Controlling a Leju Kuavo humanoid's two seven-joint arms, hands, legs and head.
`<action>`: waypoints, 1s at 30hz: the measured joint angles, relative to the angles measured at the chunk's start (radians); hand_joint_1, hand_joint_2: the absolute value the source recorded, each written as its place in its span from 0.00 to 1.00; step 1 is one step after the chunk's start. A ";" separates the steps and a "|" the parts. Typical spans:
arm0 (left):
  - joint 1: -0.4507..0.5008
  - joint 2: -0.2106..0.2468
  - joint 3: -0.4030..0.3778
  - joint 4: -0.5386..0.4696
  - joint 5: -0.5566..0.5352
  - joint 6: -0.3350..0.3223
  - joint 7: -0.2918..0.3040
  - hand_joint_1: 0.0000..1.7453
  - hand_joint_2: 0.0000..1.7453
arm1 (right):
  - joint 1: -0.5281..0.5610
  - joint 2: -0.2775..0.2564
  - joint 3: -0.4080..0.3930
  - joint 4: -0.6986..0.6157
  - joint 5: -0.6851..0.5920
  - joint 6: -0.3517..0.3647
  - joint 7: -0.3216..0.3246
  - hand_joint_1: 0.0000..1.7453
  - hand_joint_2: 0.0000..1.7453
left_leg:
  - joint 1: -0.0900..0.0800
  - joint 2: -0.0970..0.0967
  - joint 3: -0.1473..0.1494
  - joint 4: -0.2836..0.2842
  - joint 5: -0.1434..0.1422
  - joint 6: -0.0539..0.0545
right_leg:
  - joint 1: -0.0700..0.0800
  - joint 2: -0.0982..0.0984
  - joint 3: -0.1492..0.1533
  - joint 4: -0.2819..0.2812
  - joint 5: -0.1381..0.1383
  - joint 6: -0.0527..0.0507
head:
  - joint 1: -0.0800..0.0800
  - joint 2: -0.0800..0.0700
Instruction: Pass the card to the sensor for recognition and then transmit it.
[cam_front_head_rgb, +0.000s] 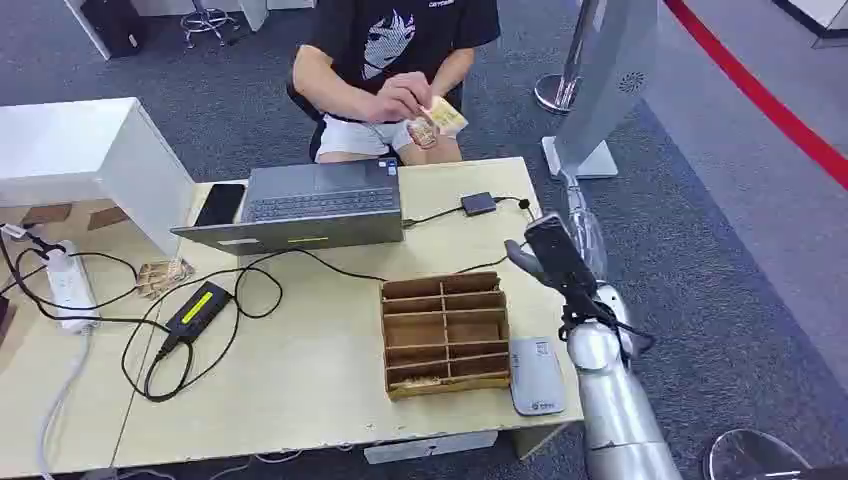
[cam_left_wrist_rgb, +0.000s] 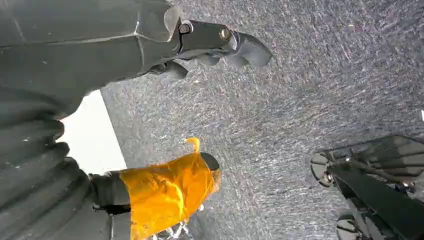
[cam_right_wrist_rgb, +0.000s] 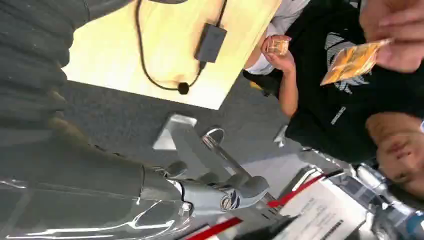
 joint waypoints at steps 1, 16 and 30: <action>0.000 0.000 0.000 0.000 -0.009 -0.002 -0.001 0.00 1.00 | -0.016 0.000 0.015 0.013 0.027 -0.006 0.007 0.00 1.00 | 0.000 0.000 0.000 0.000 0.000 0.000 | 0.000 0.000 0.000 0.000 0.000 0.000 | 0.000 0.000; -0.017 -0.005 0.000 0.000 -0.141 -0.031 -0.006 0.00 1.00 | -0.249 0.009 0.222 0.225 0.444 -0.115 0.119 0.98 1.00 | 0.000 0.000 0.000 0.000 0.001 0.000 | 0.000 0.000 0.000 0.000 0.001 -0.001 | 0.000 0.000; -0.030 -0.007 0.010 0.000 -0.270 -0.058 -0.011 0.00 1.00 | -0.407 0.032 0.342 0.349 0.762 -0.238 0.148 1.00 1.00 | 0.000 0.000 0.000 0.000 0.001 -0.001 | 0.000 0.000 -0.001 0.001 0.001 -0.001 | 0.000 0.000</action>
